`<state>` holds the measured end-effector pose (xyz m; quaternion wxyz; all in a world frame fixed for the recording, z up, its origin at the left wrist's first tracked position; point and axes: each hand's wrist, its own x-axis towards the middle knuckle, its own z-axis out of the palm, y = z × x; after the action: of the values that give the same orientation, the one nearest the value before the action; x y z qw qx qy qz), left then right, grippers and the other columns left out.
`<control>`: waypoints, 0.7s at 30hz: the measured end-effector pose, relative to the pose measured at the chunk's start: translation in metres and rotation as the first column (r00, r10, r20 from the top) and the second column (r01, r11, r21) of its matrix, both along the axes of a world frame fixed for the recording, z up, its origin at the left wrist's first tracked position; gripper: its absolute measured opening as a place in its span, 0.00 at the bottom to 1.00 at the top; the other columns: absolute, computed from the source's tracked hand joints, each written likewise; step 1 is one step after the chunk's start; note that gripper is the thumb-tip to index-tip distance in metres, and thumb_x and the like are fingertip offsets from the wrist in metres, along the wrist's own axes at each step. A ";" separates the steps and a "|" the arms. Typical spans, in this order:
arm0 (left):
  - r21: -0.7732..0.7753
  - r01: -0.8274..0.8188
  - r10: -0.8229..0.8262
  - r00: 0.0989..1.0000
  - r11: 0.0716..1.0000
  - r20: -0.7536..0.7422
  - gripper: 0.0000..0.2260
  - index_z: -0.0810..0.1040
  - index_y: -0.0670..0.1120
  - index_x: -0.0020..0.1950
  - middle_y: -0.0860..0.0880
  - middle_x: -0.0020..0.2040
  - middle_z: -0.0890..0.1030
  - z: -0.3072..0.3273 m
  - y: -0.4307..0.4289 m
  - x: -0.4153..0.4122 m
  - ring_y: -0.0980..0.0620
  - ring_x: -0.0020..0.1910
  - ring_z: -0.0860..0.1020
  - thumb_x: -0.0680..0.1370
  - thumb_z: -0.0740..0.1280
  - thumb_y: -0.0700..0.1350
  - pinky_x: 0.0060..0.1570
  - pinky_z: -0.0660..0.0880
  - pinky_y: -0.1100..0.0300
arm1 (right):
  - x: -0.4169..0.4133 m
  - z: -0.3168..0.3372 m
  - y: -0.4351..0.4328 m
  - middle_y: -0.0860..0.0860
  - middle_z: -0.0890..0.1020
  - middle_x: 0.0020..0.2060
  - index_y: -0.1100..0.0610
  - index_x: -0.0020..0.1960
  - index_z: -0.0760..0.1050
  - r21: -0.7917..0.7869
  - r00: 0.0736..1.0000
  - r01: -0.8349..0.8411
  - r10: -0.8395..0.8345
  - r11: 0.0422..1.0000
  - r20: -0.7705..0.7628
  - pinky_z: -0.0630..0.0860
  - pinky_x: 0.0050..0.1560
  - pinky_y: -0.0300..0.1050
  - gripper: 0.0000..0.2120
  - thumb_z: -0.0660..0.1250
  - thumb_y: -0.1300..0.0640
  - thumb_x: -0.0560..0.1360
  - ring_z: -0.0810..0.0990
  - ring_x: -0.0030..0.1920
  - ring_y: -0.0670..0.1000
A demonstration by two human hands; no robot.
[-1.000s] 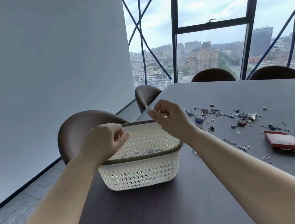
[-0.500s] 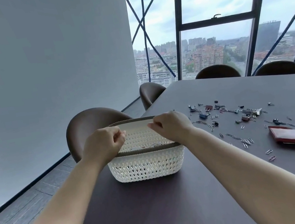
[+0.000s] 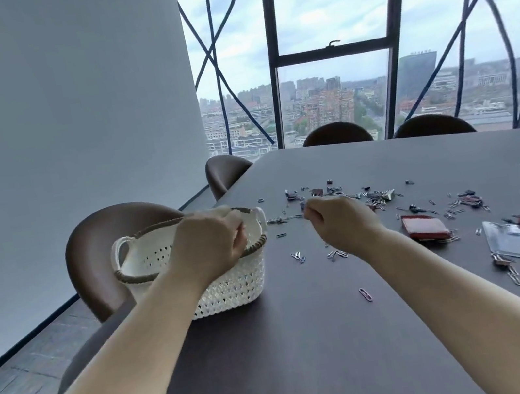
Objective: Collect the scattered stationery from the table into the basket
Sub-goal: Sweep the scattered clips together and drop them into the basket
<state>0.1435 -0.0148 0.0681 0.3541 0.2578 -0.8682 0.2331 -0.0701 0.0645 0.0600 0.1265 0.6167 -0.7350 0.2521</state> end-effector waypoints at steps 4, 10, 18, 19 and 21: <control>-0.054 0.138 -0.133 0.986 0.989 0.097 0.09 0.80 0.46 0.39 0.49 0.37 0.80 -0.037 0.027 -0.066 0.49 0.36 0.80 0.70 0.61 0.48 0.33 0.74 0.61 | -0.061 -0.054 0.054 0.52 0.76 0.60 0.54 0.62 0.73 0.258 0.984 0.145 -0.166 0.955 0.062 0.70 0.59 0.46 0.15 0.58 0.50 0.78 0.73 0.61 0.54; 0.662 -0.075 -0.318 0.833 0.746 0.453 0.31 0.50 0.51 0.76 0.50 0.77 0.47 -0.111 0.051 -0.128 0.51 0.76 0.43 0.78 0.54 0.62 0.75 0.46 0.52 | -0.096 -0.101 0.109 0.49 0.52 0.76 0.51 0.76 0.52 0.504 0.936 0.295 -0.352 0.812 0.020 0.50 0.73 0.58 0.32 0.55 0.39 0.77 0.47 0.76 0.53; 0.695 -0.218 -0.310 0.776 0.685 0.549 0.36 0.39 0.52 0.76 0.48 0.76 0.37 -0.118 0.057 -0.196 0.48 0.75 0.35 0.75 0.48 0.68 0.73 0.38 0.45 | -0.154 -0.112 0.176 0.54 0.40 0.76 0.54 0.76 0.39 0.634 0.650 0.572 -0.759 0.521 0.037 0.40 0.71 0.65 0.45 0.47 0.28 0.72 0.36 0.75 0.58; 0.700 -0.223 -0.304 0.782 0.679 0.544 0.36 0.39 0.53 0.76 0.48 0.76 0.37 -0.117 0.059 -0.204 0.47 0.74 0.35 0.75 0.48 0.69 0.73 0.38 0.44 | -0.155 -0.115 0.177 0.54 0.40 0.76 0.55 0.76 0.39 0.640 0.663 0.559 -0.748 0.527 0.037 0.40 0.72 0.64 0.45 0.47 0.28 0.72 0.37 0.75 0.58; 0.697 -0.207 -0.307 0.786 0.687 0.536 0.36 0.39 0.54 0.76 0.49 0.76 0.37 -0.119 0.059 -0.225 0.47 0.74 0.34 0.75 0.48 0.69 0.72 0.38 0.42 | -0.158 -0.114 0.175 0.54 0.39 0.76 0.54 0.76 0.38 0.629 0.674 0.549 -0.736 0.550 0.054 0.40 0.72 0.63 0.45 0.47 0.28 0.72 0.37 0.75 0.57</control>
<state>-0.0810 0.0441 -0.0510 -0.0735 0.2599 -0.9604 -0.0689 -0.2280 0.2399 -0.0535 -0.0955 0.2587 -0.9598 0.0516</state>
